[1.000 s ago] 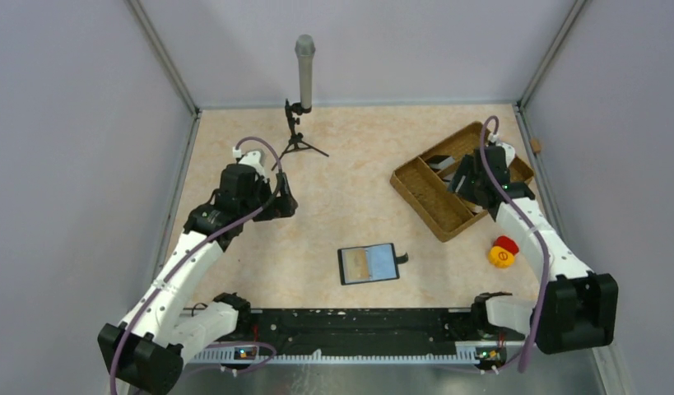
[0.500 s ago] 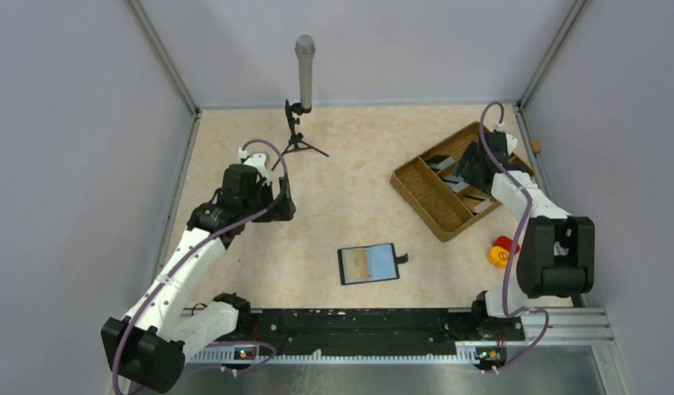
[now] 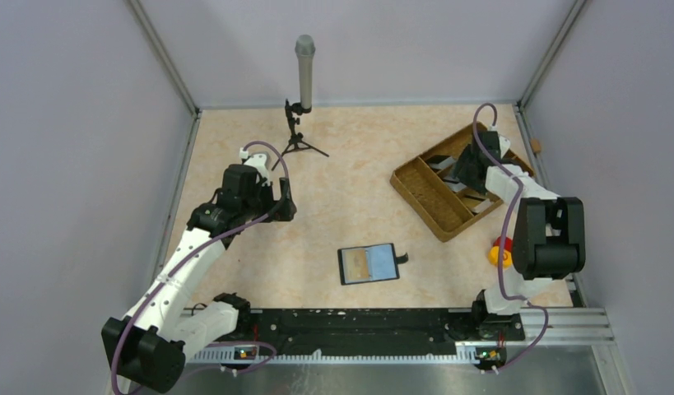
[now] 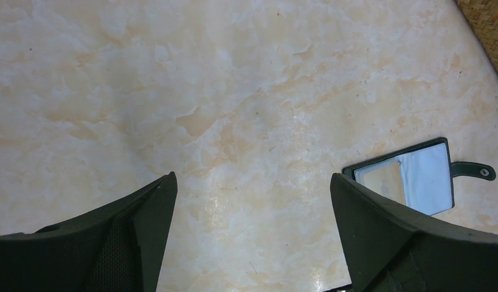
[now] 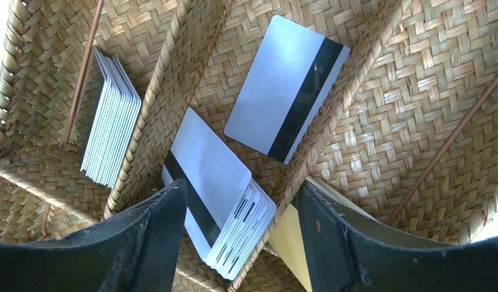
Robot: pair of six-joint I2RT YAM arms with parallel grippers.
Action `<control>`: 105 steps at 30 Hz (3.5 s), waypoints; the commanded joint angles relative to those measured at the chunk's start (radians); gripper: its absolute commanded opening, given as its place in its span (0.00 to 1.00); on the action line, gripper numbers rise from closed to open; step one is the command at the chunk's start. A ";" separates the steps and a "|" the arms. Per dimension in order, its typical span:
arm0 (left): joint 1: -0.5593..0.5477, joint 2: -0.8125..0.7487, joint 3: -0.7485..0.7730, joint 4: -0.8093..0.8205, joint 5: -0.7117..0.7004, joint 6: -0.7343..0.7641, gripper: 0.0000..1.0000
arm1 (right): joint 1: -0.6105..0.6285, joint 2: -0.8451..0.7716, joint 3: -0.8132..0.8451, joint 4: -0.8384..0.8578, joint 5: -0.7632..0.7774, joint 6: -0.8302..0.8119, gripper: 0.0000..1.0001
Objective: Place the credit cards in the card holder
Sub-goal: Pick up the credit card from the storage box.
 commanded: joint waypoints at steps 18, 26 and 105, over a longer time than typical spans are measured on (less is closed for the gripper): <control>0.006 -0.016 -0.010 0.039 0.014 0.019 0.99 | -0.006 -0.129 -0.064 -0.008 0.023 -0.006 0.43; 0.006 -0.022 -0.012 0.040 0.015 0.020 0.99 | -0.006 -0.107 -0.051 -0.004 0.008 -0.003 0.26; -0.415 0.138 -0.060 0.490 0.906 -0.088 0.00 | 0.562 -0.528 -0.128 0.087 -1.180 -0.185 0.21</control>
